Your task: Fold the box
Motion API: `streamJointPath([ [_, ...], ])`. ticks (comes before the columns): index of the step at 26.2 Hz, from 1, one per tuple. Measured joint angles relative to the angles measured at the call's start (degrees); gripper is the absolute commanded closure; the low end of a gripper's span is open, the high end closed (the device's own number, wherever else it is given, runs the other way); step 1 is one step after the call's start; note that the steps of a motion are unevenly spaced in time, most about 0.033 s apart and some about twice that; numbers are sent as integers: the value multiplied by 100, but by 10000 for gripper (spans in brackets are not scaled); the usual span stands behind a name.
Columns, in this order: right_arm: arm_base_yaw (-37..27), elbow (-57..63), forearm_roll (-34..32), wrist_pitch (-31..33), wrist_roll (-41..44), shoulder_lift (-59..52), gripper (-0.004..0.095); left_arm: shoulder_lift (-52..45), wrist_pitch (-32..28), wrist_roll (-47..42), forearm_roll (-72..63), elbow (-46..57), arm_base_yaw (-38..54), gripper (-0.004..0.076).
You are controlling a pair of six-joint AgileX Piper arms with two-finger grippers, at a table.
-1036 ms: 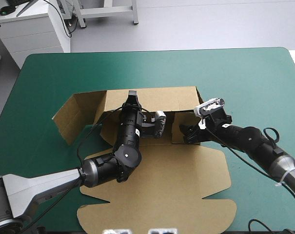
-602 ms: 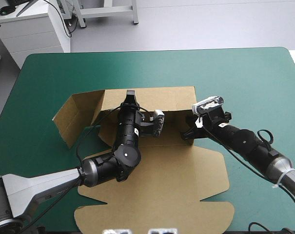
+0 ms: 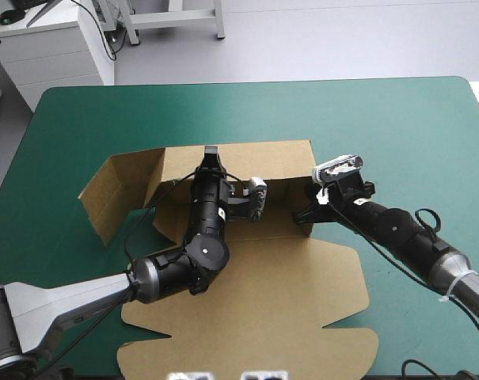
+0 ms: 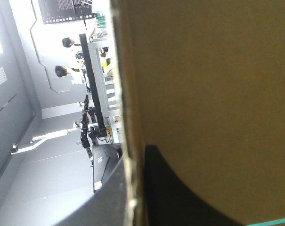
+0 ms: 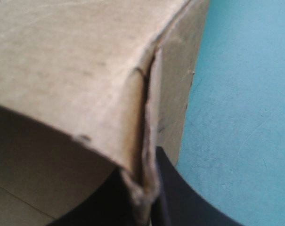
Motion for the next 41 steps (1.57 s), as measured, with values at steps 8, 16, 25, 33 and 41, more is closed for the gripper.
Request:
streamJointPath([
  [8,0,-151,6,-50,244,122,923,5,-151,-157,-13,-297,0,400],
  [16,12,-507,-53,-145,339,554,921,5,-185,-175,26,-323,0,313],
  [25,-504,-712,-155,19,447,752,921,5,191,-175,26,-323,-422,313],
  [33,-793,-868,-869,464,923,789,921,5,589,-175,67,-332,-910,320],
  [41,-958,-1304,-2716,948,2532,849,921,5,872,-6,44,-349,-1196,320],
])
